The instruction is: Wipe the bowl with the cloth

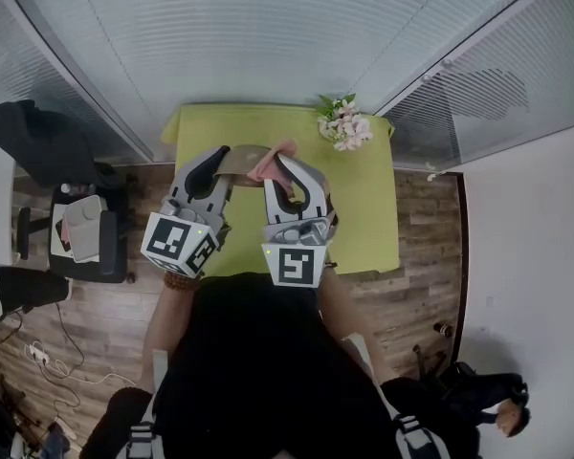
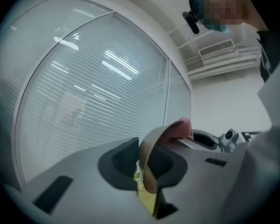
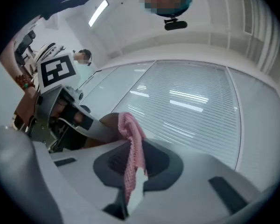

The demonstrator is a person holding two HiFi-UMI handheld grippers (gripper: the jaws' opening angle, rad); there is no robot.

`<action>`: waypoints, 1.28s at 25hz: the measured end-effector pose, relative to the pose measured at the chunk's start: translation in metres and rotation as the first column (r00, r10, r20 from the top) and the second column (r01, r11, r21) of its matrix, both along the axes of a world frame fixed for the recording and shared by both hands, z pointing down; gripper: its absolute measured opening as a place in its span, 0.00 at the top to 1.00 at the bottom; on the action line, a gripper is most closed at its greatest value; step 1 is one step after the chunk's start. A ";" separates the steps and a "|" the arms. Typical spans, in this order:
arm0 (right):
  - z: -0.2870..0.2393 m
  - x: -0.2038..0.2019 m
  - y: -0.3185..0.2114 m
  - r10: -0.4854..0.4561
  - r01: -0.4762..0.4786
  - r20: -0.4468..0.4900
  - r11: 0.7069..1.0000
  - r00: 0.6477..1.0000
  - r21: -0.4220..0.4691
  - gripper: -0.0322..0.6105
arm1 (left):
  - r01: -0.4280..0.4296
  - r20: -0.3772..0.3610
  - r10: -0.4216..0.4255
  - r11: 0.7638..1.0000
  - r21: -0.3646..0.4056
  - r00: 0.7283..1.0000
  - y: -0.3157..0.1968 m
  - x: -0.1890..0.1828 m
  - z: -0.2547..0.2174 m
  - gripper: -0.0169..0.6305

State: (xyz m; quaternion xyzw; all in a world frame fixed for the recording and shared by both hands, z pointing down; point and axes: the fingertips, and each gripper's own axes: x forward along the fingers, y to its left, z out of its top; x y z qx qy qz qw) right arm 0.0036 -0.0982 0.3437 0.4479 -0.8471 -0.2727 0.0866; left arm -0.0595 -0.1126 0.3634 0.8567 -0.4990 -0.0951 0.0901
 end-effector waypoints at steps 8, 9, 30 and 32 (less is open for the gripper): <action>0.013 0.009 -0.003 -0.026 0.024 -0.022 0.998 0.999 -0.058 0.91 | -0.127 -0.174 0.112 0.989 -0.081 0.978 0.003 0.010 0.024 0.86; 0.014 0.007 -0.003 -0.025 0.026 -0.118 1.000 0.993 0.008 0.91 | -0.125 -0.034 0.123 0.990 -0.070 0.992 0.003 0.014 0.026 0.86; -0.009 0.008 0.006 -0.063 0.083 0.219 0.993 0.974 -0.081 0.91 | -0.071 -0.390 0.042 0.996 -0.059 0.920 0.008 -0.004 -0.001 0.88; 0.002 0.009 0.001 -0.065 0.072 0.094 0.994 0.993 -0.080 0.91 | -0.124 -0.296 0.097 0.989 -0.076 0.950 0.007 0.005 0.011 0.84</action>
